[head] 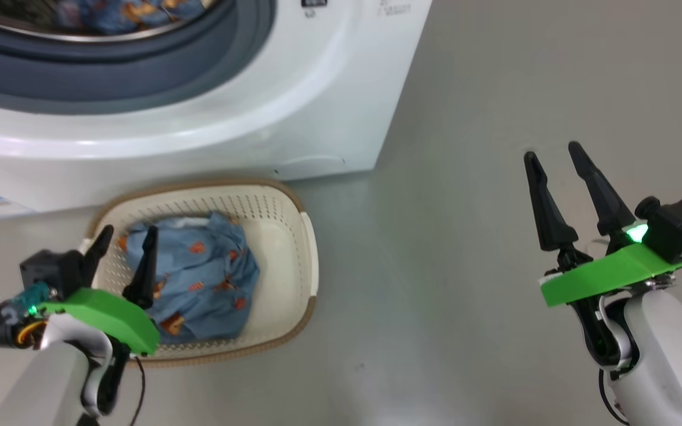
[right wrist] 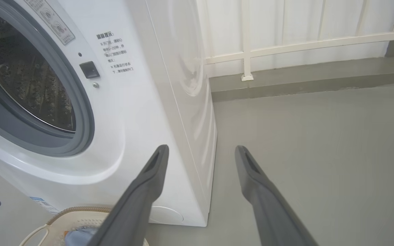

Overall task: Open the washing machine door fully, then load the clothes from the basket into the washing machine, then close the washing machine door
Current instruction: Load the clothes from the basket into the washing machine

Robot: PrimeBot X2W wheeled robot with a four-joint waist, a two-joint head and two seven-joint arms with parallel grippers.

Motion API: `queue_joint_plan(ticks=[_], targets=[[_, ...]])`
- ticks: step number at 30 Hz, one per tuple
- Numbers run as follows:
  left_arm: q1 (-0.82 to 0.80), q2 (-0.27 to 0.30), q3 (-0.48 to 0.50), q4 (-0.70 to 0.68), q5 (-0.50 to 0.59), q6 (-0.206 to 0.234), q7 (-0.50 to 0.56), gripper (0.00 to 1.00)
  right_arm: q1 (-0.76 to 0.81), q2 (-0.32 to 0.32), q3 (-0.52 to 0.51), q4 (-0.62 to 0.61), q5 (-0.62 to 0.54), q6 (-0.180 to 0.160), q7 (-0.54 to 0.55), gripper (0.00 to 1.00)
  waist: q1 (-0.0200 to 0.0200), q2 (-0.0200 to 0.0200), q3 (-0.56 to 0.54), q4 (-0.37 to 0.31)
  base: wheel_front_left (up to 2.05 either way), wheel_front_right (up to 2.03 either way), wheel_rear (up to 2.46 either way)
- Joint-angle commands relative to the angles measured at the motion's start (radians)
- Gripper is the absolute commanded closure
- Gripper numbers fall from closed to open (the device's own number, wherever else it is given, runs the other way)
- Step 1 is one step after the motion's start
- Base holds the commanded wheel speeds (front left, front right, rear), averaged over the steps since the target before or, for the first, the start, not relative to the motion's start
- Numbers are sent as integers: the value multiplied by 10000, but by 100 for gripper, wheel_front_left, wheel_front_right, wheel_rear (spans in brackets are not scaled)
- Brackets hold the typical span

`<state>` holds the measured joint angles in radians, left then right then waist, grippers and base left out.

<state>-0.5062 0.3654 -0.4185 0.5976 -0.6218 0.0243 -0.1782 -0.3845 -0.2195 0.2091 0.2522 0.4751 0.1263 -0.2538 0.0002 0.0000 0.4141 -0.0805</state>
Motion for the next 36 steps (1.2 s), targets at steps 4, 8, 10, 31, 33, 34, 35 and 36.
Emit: queue_joint_plan(ticks=[4,8,10,31,33,34,35,36], targets=[[-797,290,177,757,48,-300,123,0,-230,50,111,-309,-133,44,-80,0,-2,0,943,-401,0,0,0],[-1458,166,26,1730,74,-579,265,0,-438,139,146,-386,-173,44,-80,0,-2,0,1436,-514,0,0,0],[-1787,77,-74,2206,114,-680,343,0,-562,183,174,-430,-185,44,-80,0,-2,0,1684,-585,0,0,0],[-4602,340,-801,6194,503,-1089,1849,0,-1450,997,373,-772,-180,44,-80,0,-2,0,4371,-1873,0,0,0],[-4791,504,-910,6361,609,-1063,2050,0,-1481,1073,361,-817,-172,44,-80,0,-2,0,4585,-2069,0,0,0],[-4872,573,-952,6422,646,-1047,2137,0,-1489,1109,357,-834,-166,44,-80,0,-2,0,4680,-2167,0,0,0],[-4950,639,-996,6472,686,-1036,2215,0,-1494,1145,350,-850,-158,44,-80,0,-2,0,4773,-2264,0,0,0],[-5023,695,-1042,6511,726,-1025,2280,0,-1499,1181,342,-865,-144,44,-80,0,-2,0,4860,-2356,0,0,0]])
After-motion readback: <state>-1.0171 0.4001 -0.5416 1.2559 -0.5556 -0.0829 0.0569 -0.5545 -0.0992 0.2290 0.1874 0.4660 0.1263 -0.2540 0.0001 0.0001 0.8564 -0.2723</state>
